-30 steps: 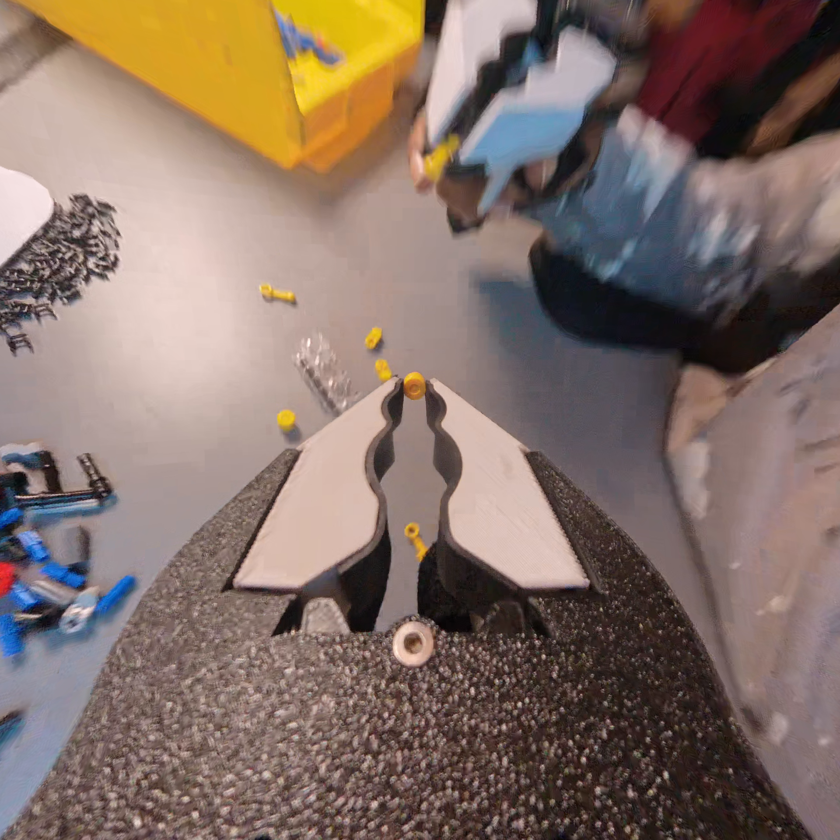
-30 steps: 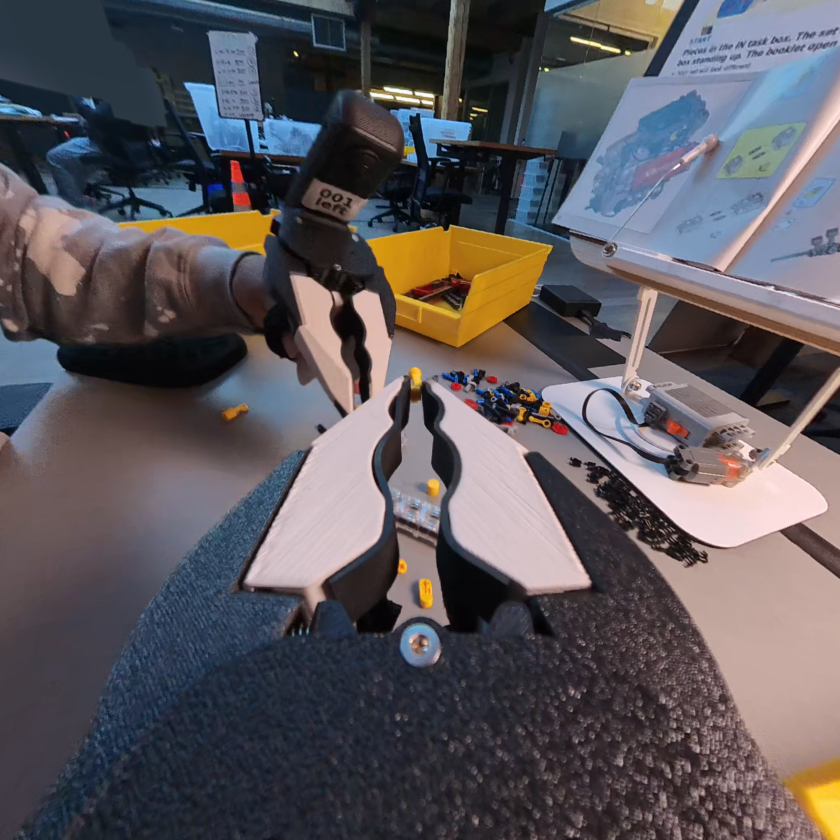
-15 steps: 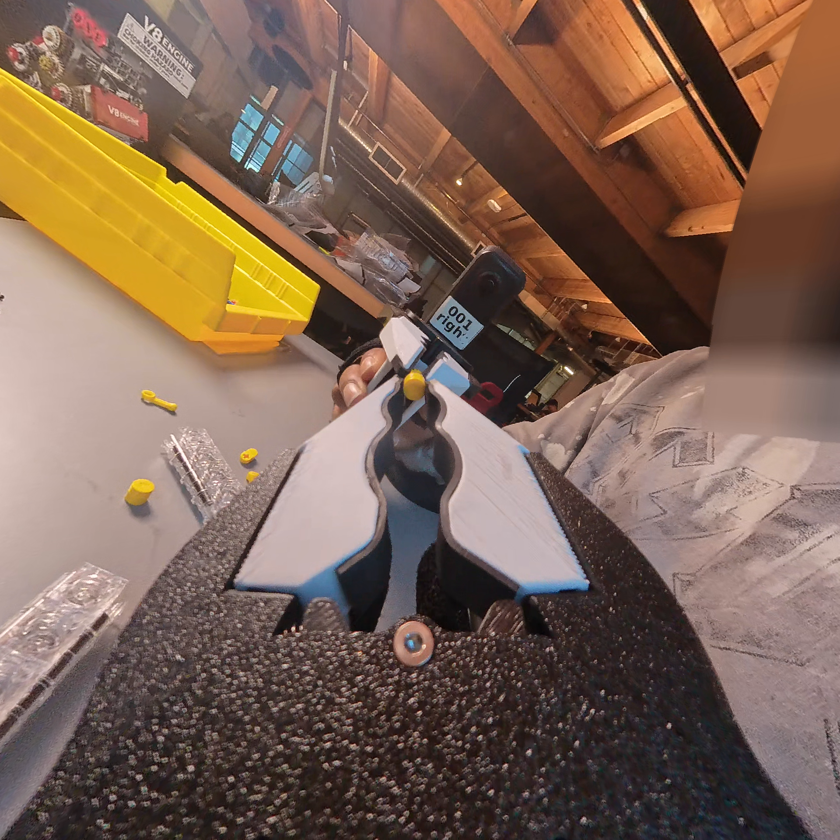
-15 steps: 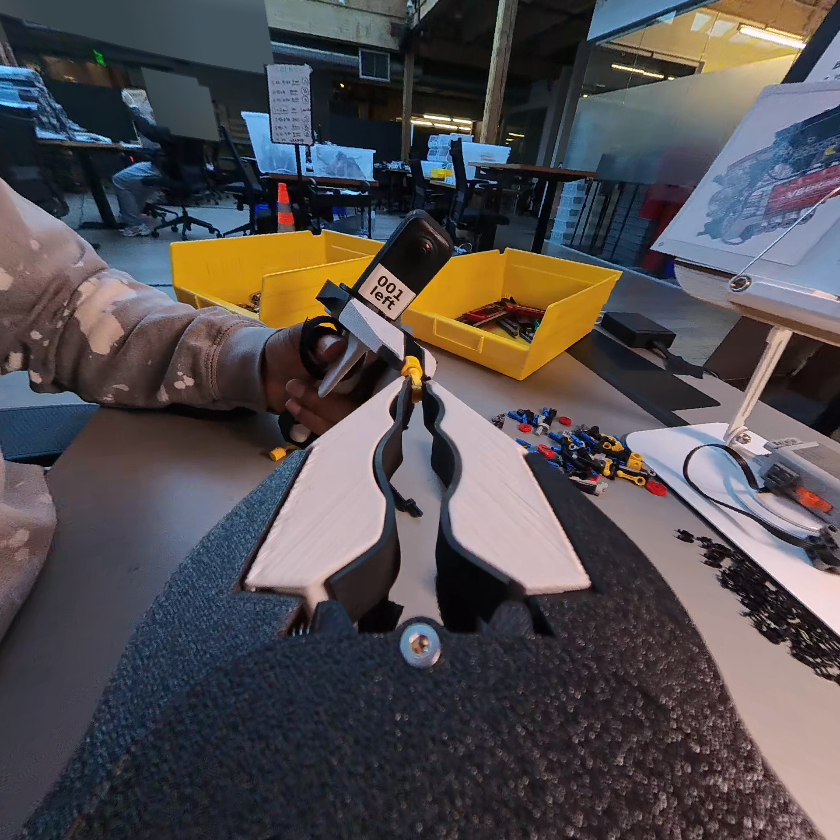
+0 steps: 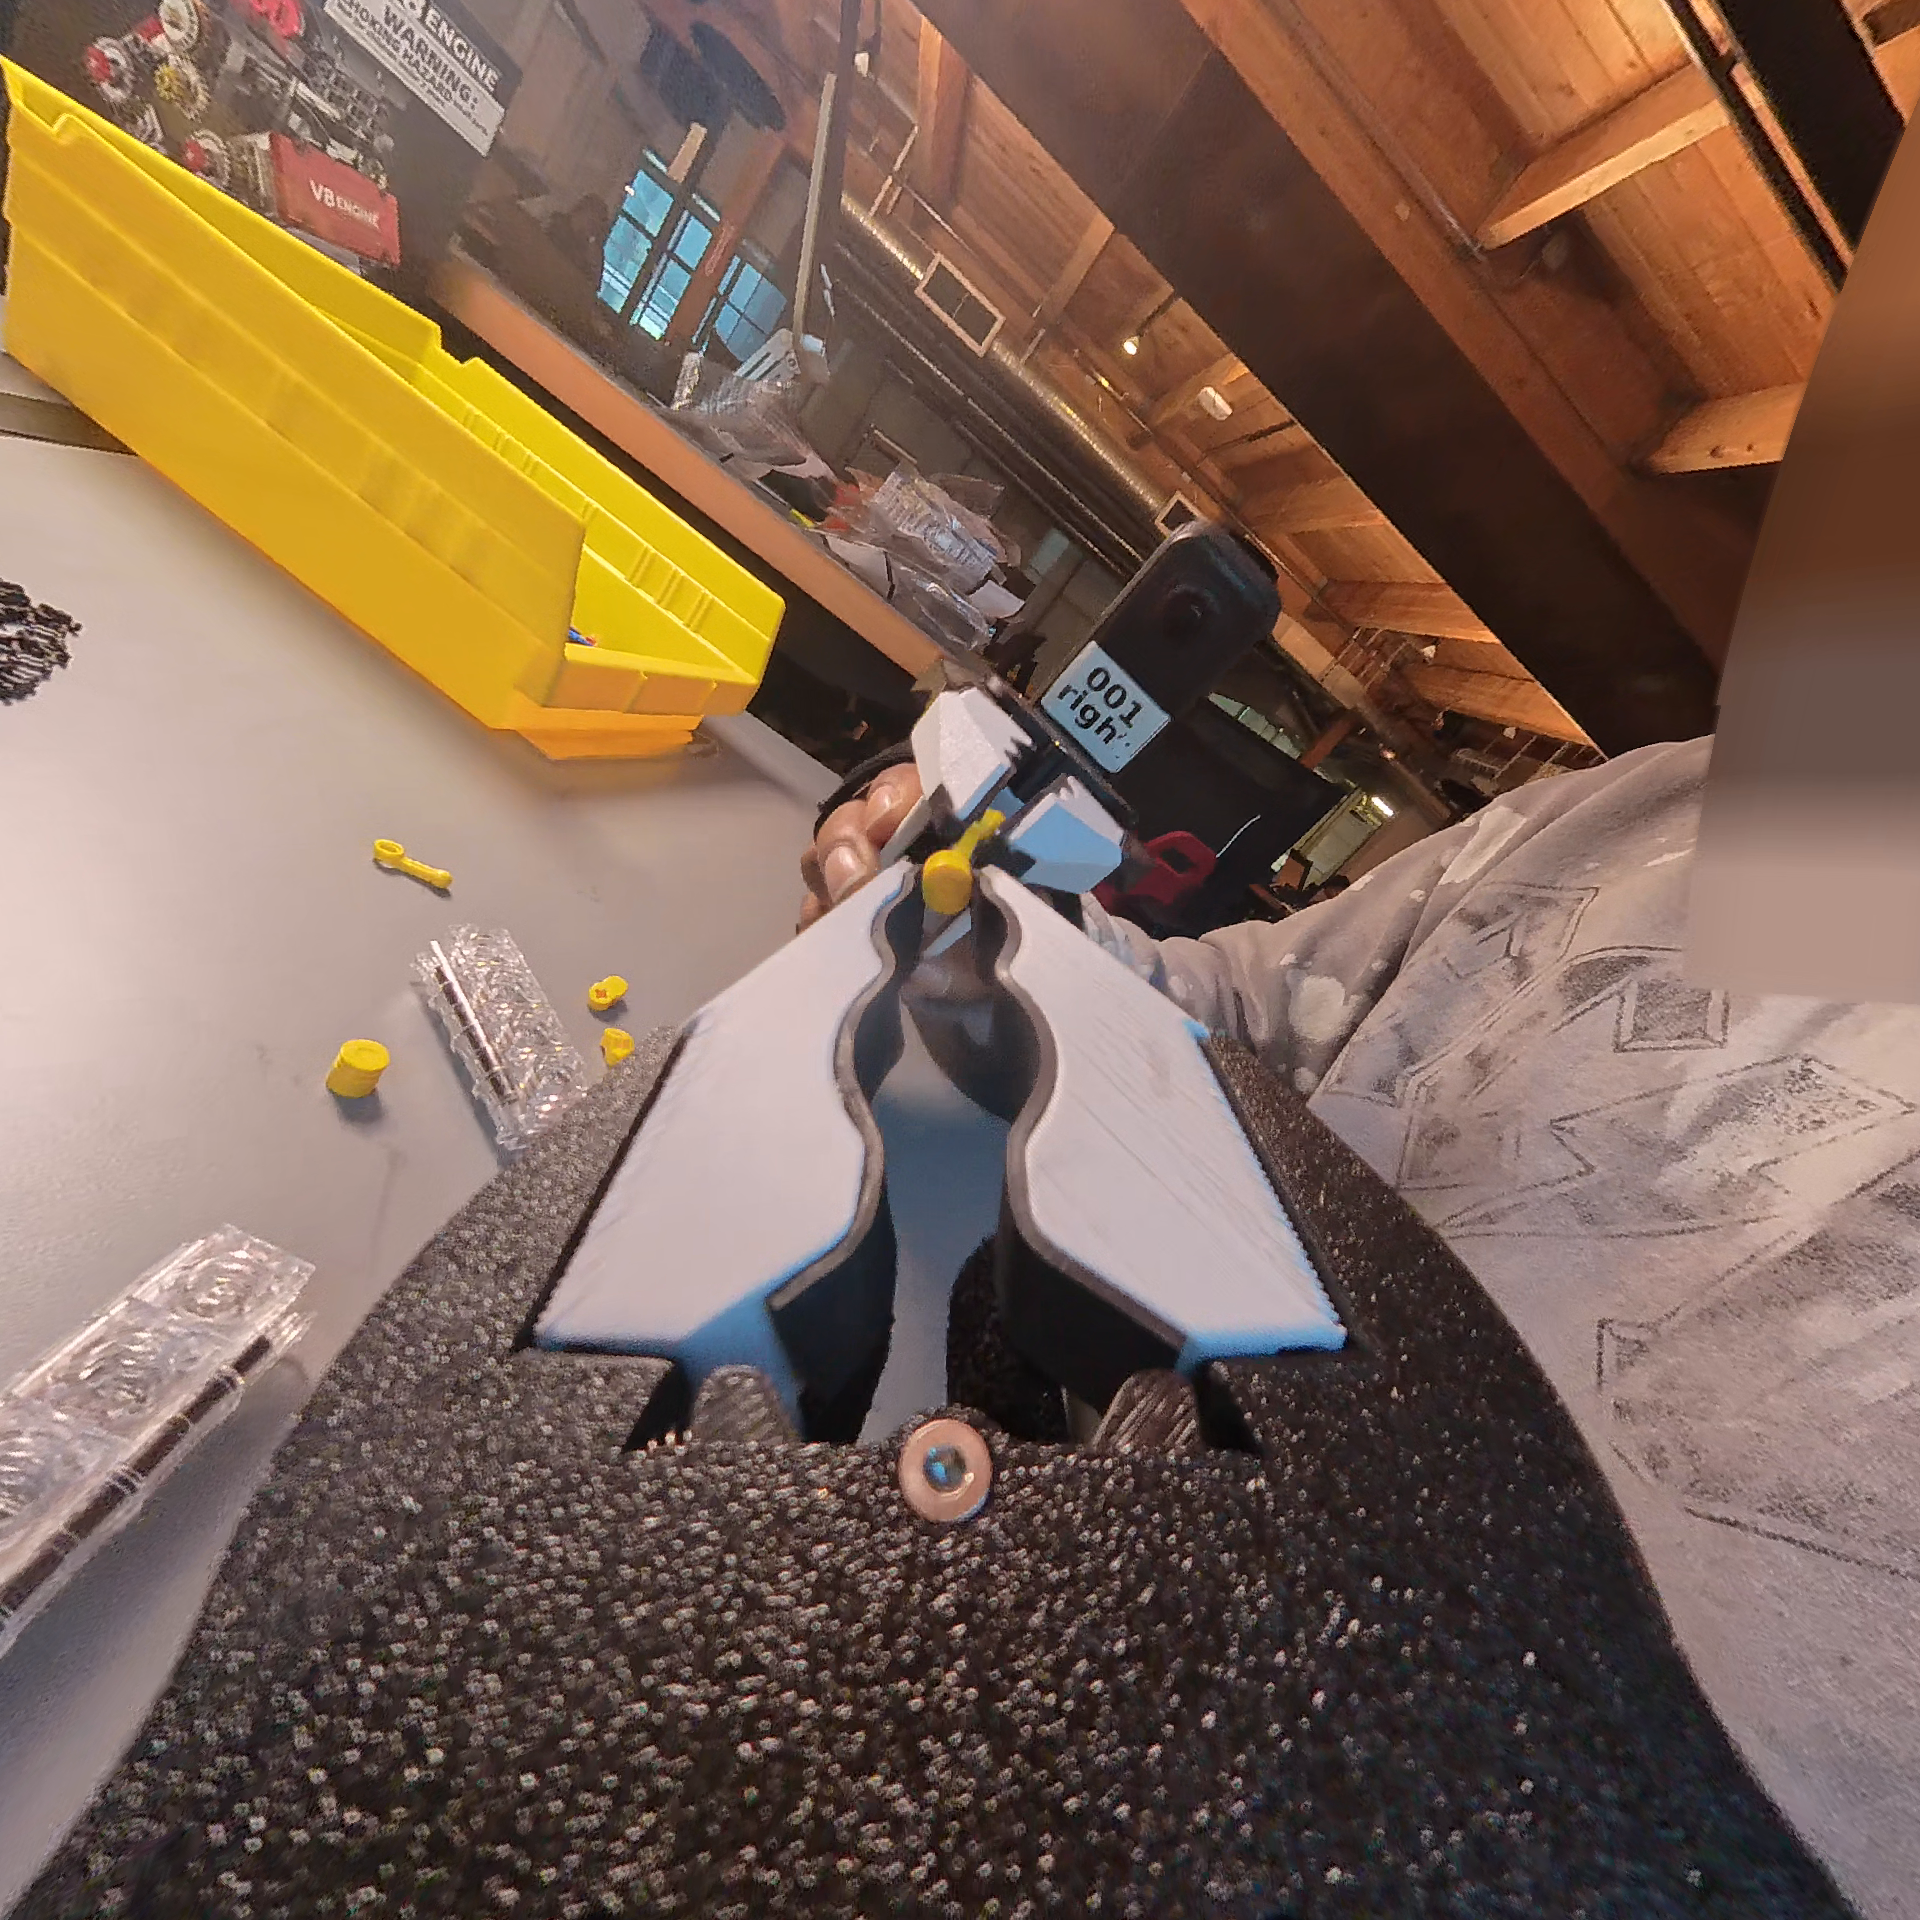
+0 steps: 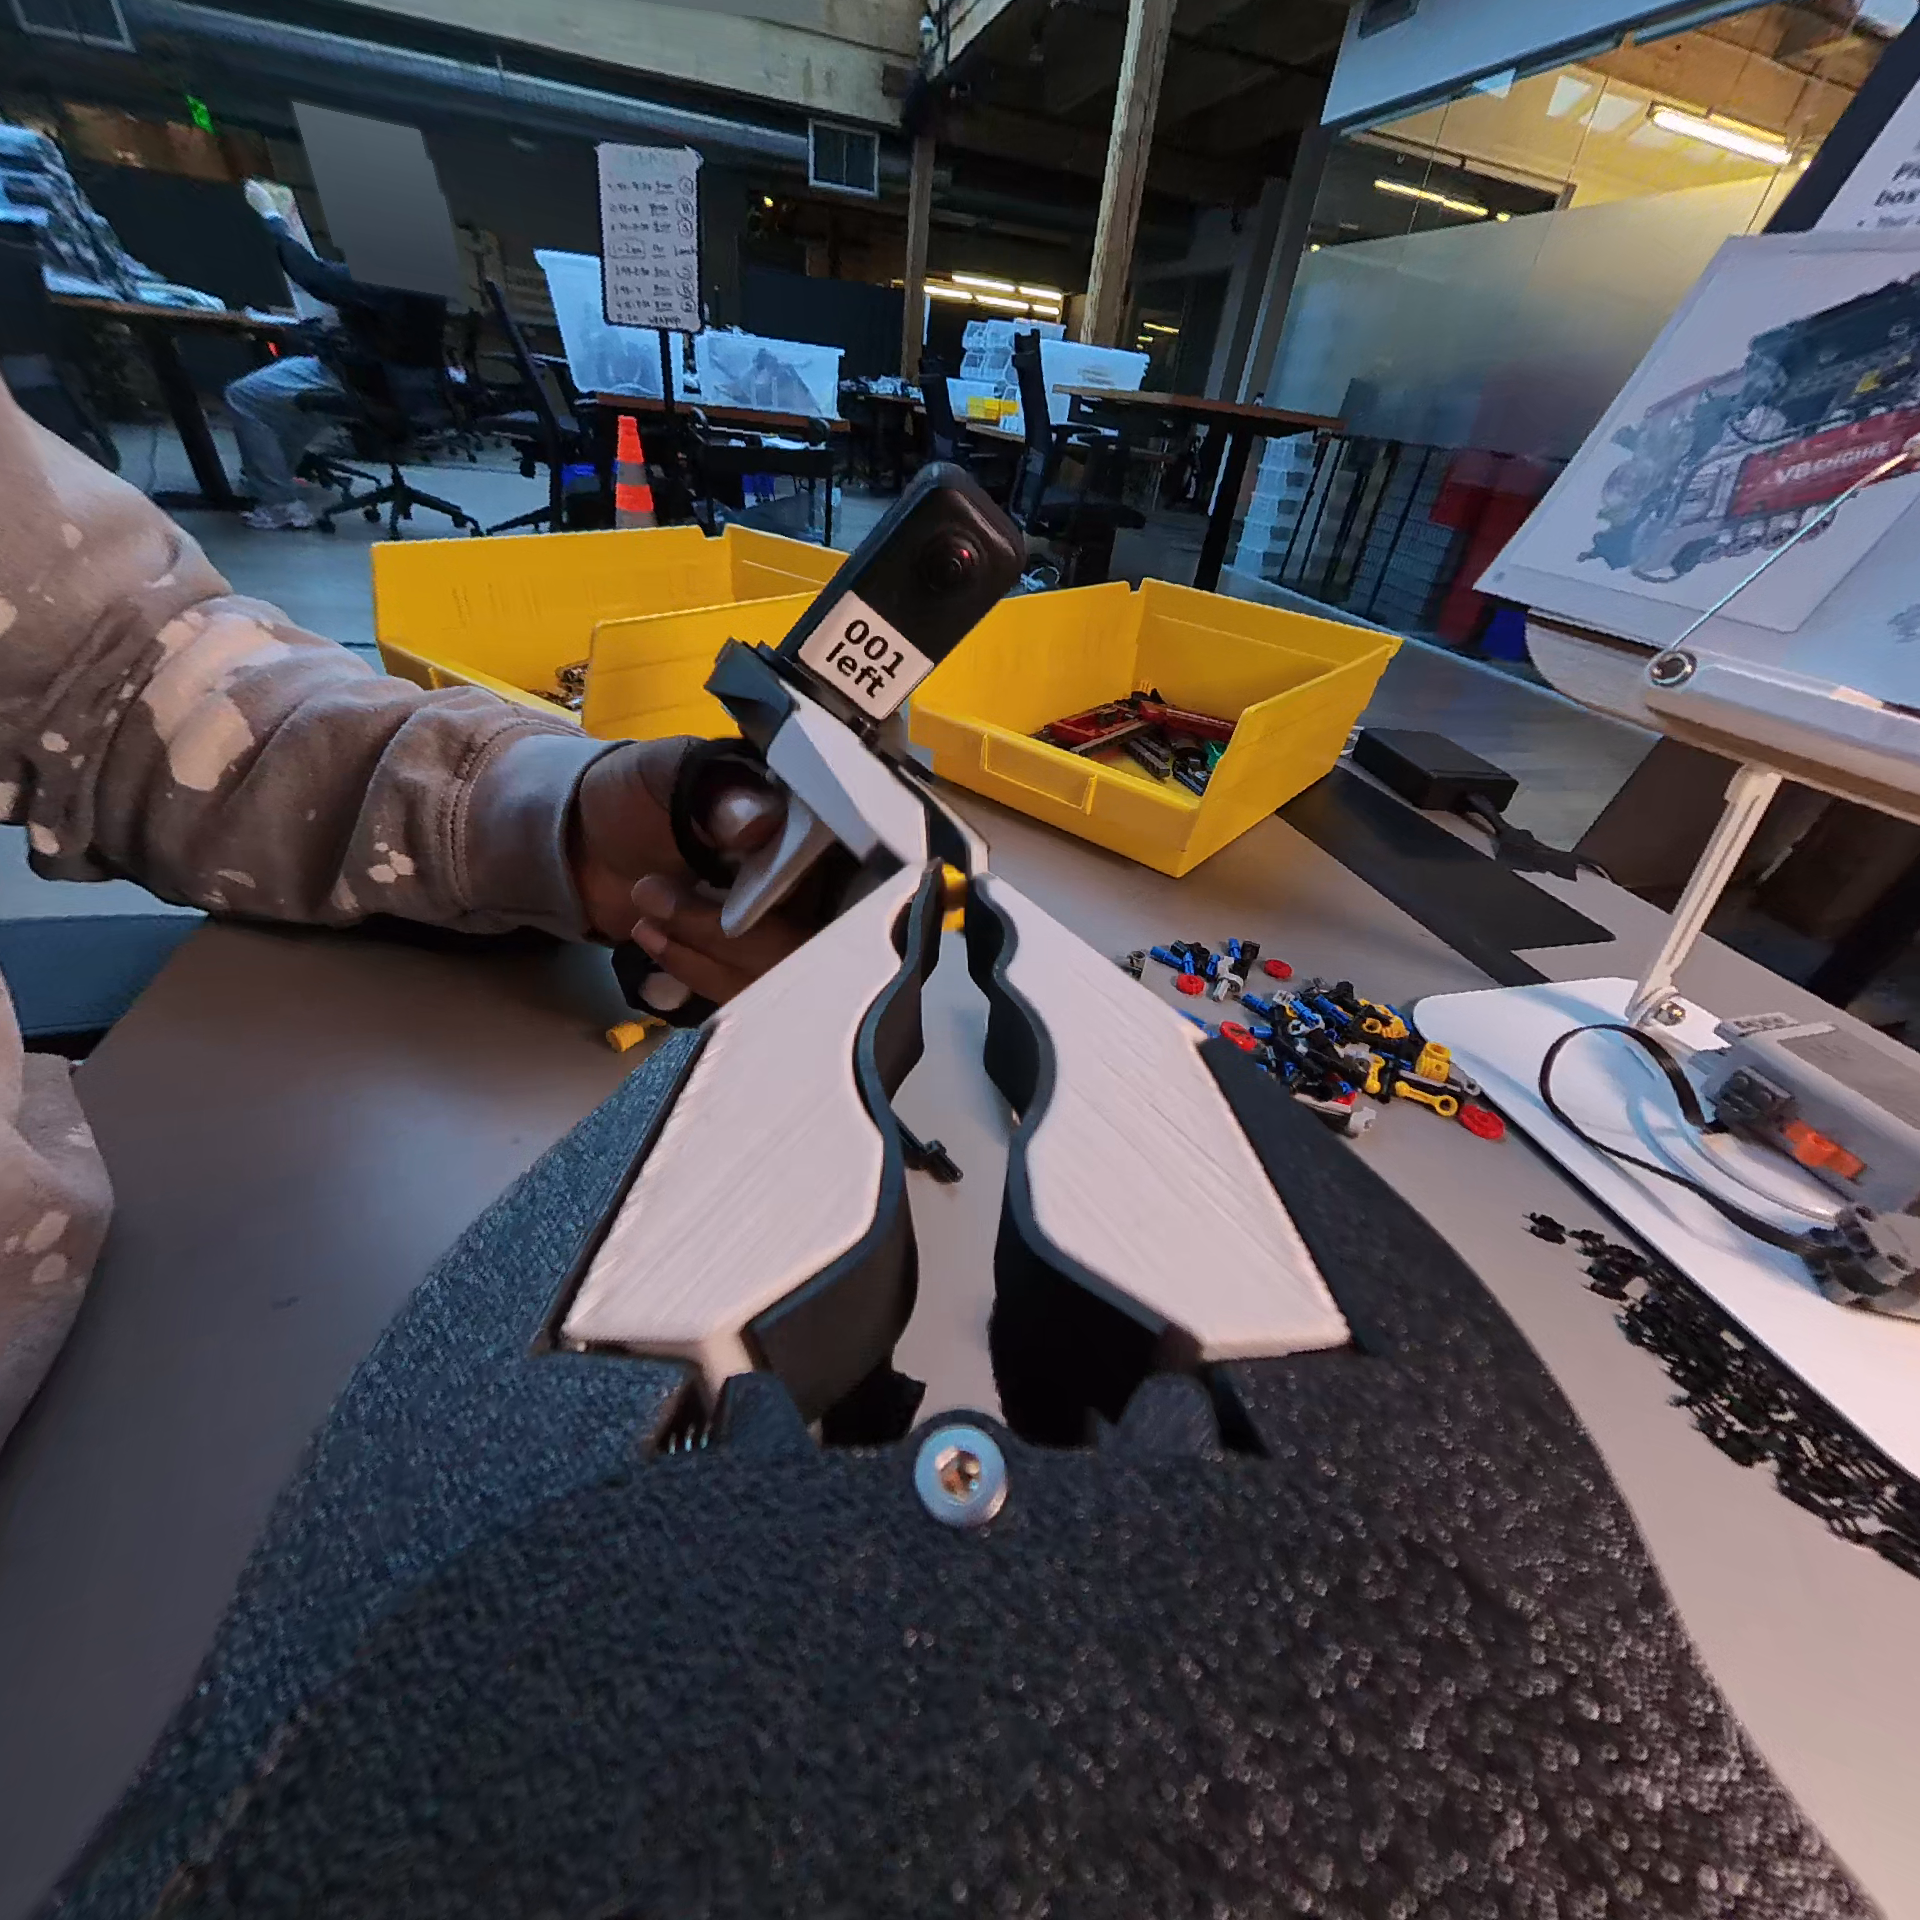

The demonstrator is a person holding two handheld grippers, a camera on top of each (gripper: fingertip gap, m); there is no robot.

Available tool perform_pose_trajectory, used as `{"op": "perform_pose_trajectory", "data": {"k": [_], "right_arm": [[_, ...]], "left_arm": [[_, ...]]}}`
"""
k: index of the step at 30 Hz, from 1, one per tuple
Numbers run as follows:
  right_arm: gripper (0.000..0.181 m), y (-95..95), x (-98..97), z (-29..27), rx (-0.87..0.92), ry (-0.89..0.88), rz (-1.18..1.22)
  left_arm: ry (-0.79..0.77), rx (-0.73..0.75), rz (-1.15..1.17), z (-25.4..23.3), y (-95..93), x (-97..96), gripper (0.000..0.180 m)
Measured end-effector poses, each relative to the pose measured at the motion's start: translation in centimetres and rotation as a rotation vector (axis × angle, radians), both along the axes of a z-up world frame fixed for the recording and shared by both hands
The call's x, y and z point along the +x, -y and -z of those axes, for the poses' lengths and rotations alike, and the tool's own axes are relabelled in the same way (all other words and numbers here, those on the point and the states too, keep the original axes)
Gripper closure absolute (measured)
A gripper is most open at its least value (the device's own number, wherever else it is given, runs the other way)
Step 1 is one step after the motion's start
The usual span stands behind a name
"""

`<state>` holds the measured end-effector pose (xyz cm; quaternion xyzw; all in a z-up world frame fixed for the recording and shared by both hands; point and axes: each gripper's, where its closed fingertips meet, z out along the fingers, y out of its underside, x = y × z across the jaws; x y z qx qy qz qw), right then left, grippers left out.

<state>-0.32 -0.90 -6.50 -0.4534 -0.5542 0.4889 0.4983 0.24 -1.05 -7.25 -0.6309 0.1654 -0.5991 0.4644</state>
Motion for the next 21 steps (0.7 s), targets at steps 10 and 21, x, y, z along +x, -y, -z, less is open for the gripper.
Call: {"op": "perform_pose_trajectory", "data": {"k": [10,21], "right_arm": [[0.178,-0.8,0.3,-2.3,-0.181,-0.15,0.003],[0.178,-1.3,-0.5,-3.4,-0.378,-0.266,0.051]], "left_arm": [[0.322,-0.057,-0.016,-2.5,-0.6,0.0,0.175],[0.488,-0.06,-0.084,-3.9,-1.1,-1.0,0.174]]}}
